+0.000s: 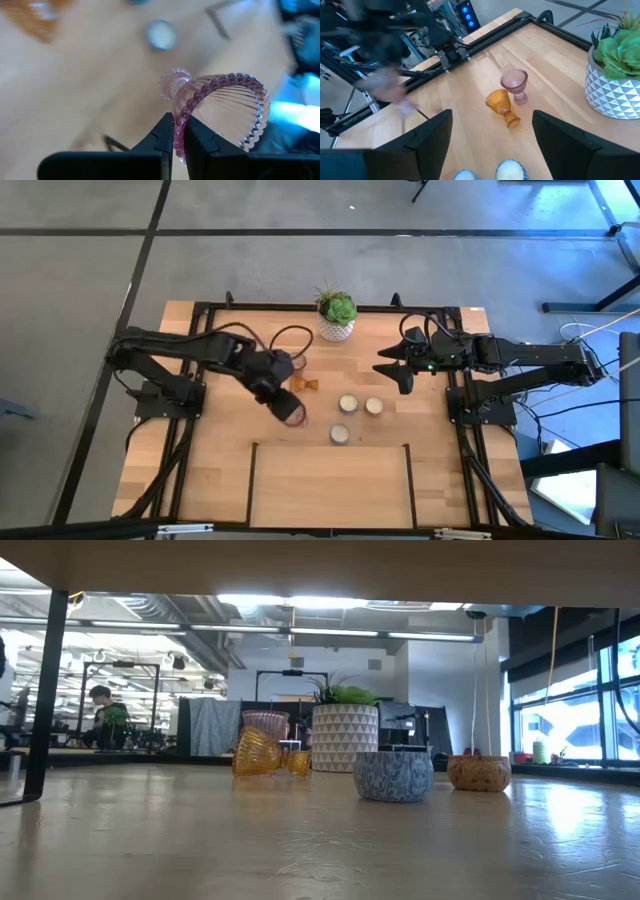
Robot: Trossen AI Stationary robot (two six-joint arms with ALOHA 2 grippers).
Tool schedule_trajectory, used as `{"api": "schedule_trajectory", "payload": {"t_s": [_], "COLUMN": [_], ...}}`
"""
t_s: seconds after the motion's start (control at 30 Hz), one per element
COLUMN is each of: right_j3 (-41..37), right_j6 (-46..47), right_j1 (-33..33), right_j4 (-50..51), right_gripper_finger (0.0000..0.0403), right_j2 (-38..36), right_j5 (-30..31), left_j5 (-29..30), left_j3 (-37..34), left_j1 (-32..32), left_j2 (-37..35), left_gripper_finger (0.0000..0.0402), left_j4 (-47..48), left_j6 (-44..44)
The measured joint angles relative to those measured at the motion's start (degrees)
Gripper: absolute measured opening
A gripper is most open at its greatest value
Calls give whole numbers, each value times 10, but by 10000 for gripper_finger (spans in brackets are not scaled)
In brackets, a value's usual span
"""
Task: Pick & Place candle stick holders
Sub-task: Put the bottom pink candle holder on the shelf
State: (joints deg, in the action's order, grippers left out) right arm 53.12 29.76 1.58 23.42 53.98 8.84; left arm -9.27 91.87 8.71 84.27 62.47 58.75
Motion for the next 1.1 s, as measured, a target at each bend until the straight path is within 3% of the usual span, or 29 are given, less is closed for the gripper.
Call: {"api": "schedule_trajectory", "payload": {"t_s": [0.33, 0.63, 0.8, 0.97, 1.1], "right_j3": [0, 0, 0, 0, 0], "right_j6": [-2, 20, 43, 43, 43], "right_j1": [0, 0, 0, 0, 0], "right_j4": [0, 0, 0, 2, 10], "right_gripper_finger": [277, 277, 277, 277, 277], "right_j2": [0, 0, 0, 0, 0], "right_j5": [0, 1, -13, -72, -120], "left_j5": [35, 58, 81, 182, 170], "left_j3": [239, 385, 405, 405, 405], "left_j1": [166, 263, 307, 340, 349], "left_j2": [125, 256, 272, 284, 315], "left_gripper_finger": [17, 17, 17, 17, 17], "left_j4": [130, 219, 279, 245, 231], "left_j6": [36, 88, 195, 338, 389]}}
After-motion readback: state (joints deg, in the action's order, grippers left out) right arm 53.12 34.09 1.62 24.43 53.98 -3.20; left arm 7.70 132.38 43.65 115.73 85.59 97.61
